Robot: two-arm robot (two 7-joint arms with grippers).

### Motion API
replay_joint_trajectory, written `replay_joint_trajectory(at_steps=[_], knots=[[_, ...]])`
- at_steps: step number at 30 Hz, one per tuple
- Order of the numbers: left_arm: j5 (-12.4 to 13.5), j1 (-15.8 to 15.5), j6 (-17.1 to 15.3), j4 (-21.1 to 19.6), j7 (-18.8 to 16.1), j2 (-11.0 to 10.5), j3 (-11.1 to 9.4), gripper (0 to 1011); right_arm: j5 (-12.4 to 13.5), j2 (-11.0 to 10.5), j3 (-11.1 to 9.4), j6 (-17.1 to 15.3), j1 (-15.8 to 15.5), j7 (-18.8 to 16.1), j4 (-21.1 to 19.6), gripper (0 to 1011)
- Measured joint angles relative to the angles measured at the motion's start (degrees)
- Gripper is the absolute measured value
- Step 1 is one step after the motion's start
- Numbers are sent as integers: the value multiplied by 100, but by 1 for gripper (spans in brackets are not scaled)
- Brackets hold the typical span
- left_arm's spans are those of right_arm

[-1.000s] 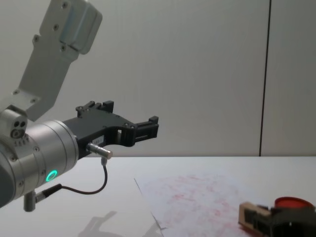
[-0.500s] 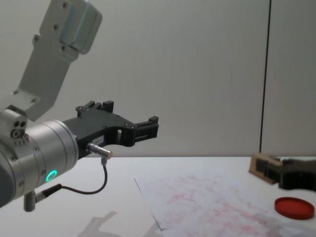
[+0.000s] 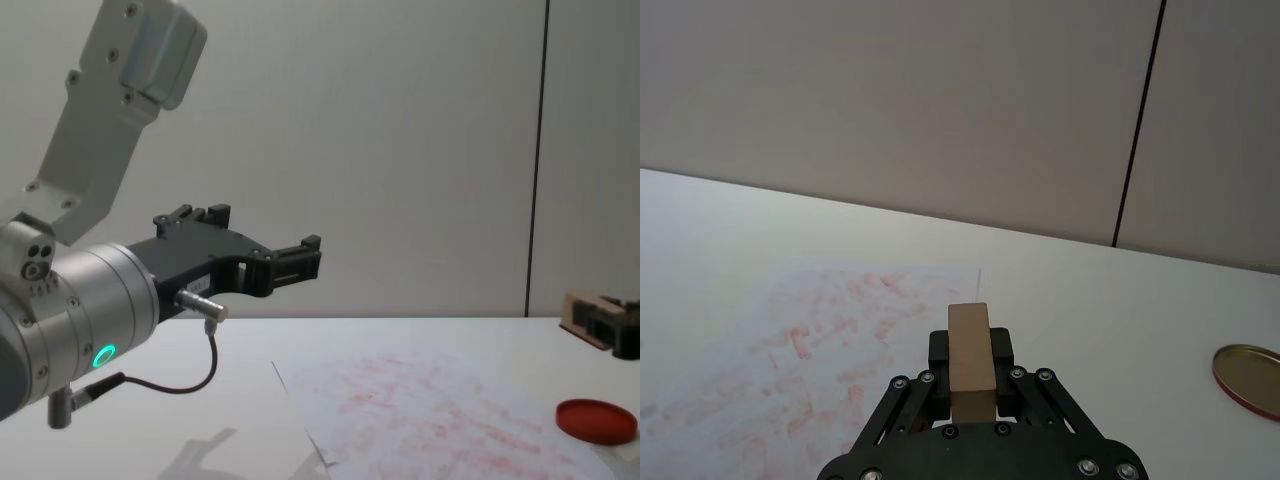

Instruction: Use the one hand to pick up the stamp and affix it onto the A4 paper.

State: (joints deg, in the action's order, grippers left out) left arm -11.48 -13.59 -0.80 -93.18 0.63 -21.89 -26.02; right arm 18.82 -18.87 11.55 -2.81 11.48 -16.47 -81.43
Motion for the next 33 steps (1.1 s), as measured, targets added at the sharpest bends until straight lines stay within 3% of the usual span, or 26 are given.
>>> replay_joint_trajectory(at_steps=[14,33], knots=[[0,0,0,0,0,0,0,993,-123,3,-36,-42,173,-72,520,221],[0,0,0,0,0,0,0,993,-244,111,79,-140,300,-187,1001,221]])
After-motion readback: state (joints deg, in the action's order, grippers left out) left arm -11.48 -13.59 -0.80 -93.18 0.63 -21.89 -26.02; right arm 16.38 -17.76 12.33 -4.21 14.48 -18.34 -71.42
